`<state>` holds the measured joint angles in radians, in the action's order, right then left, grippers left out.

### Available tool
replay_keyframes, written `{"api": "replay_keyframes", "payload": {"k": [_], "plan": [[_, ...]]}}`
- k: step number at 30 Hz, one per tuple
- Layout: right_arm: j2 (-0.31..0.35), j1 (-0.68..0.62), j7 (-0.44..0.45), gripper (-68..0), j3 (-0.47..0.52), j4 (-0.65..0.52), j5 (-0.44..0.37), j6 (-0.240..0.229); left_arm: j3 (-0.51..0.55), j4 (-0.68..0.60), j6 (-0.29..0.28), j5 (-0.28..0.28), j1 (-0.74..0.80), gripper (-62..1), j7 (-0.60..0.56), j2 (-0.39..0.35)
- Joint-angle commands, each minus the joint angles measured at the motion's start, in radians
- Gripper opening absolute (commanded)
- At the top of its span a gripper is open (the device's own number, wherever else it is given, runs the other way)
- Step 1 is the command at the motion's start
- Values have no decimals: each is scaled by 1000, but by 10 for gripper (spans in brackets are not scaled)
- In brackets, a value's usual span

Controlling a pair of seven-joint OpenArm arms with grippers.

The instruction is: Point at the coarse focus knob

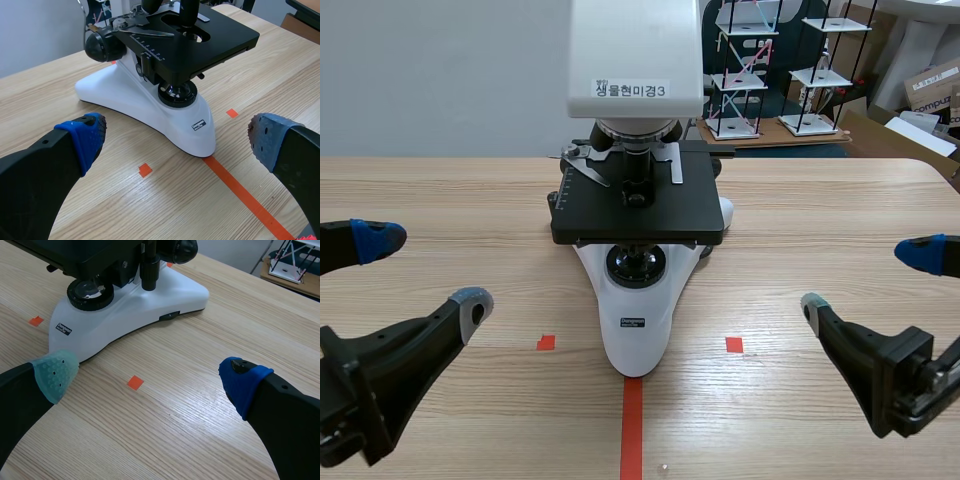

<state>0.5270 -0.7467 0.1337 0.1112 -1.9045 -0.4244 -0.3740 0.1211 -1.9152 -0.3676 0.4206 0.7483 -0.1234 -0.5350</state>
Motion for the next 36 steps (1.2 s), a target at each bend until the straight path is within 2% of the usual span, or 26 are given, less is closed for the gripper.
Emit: {"api": "replay_keyframes", "payload": {"k": [1,21,23,26,31,36], "plan": [[11,-2,18,-54,12,-21,-10,3,3,-12,-2,10,2,-7,-14,0],[17,-2,22,-55,12,-21,-10,3,3,-12,-2,10,2,-7,-14,0],[17,-2,23,-73,13,-21,-10,3,3,-12,-2,10,2,-7,-14,0],[19,-1,23,-173,15,-21,-10,3,3,-12,-2,10,2,-7,-14,0],[24,2,46,-421,56,-21,-10,3,3,-12,-2,10,2,-7,-14,0],[88,43,67,-627,92,-21,-12,3,3,-12,-2,10,2,-7,-14,0]]}}
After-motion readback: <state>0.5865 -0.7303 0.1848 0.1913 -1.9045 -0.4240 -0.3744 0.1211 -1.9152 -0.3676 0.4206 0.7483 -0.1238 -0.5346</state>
